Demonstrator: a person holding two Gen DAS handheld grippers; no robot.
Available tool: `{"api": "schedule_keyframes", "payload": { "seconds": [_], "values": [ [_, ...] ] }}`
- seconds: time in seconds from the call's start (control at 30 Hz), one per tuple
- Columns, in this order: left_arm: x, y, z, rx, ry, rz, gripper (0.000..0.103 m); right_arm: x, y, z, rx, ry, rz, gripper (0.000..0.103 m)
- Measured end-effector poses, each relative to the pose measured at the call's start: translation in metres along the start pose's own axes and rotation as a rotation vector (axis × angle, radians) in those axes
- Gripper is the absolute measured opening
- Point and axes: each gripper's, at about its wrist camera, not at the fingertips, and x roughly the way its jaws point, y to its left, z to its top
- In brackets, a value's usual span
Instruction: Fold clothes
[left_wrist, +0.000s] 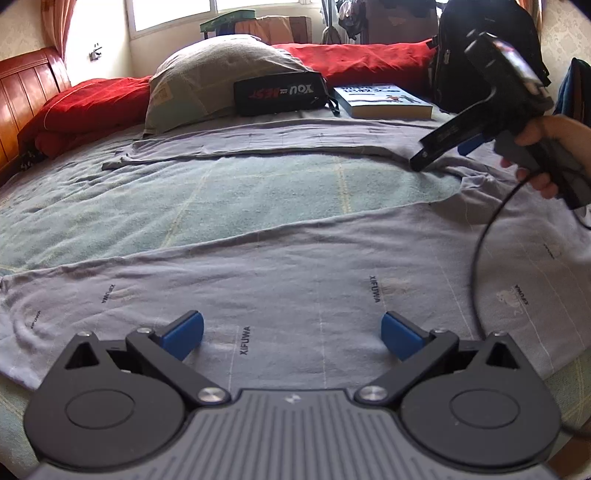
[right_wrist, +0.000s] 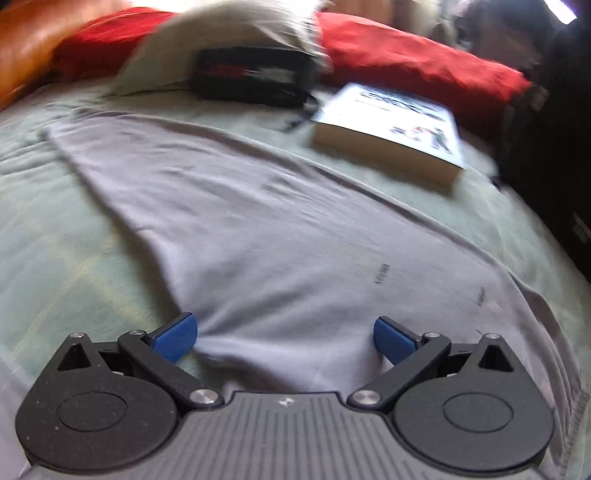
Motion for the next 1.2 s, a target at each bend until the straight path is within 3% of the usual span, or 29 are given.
{"api": "schedule_keyframes", "payload": {
  "seconds": [0.17,0.33,0.53,0.87,1.03,1.2],
  "values": [
    [-0.004,0.002,0.004,0.014,-0.012,0.019,0.102,-0.011,-0.020,0.014,0.106,-0.017,0.102,0.103],
    [-0.008,0.020,0.005,-0.041,0.011,0.009,0.102,-0.005,-0.038,0.042,0.217,-0.048,0.200,0.103],
    [-0.011,0.045,0.000,-0.104,0.022,0.019,0.102,0.035,-0.039,0.088,0.302,-0.064,0.283,0.103],
    [-0.002,0.071,-0.005,-0.159,0.012,-0.046,0.102,0.114,-0.026,0.136,0.395,-0.060,0.261,0.103],
    [-0.001,0.078,-0.007,-0.171,-0.008,-0.075,0.102,0.132,0.004,0.149,0.337,-0.067,0.256,0.103],
    [-0.001,0.084,-0.010,-0.184,-0.025,-0.099,0.102,0.146,0.036,0.164,0.255,-0.090,0.197,0.103]
  ]
}}
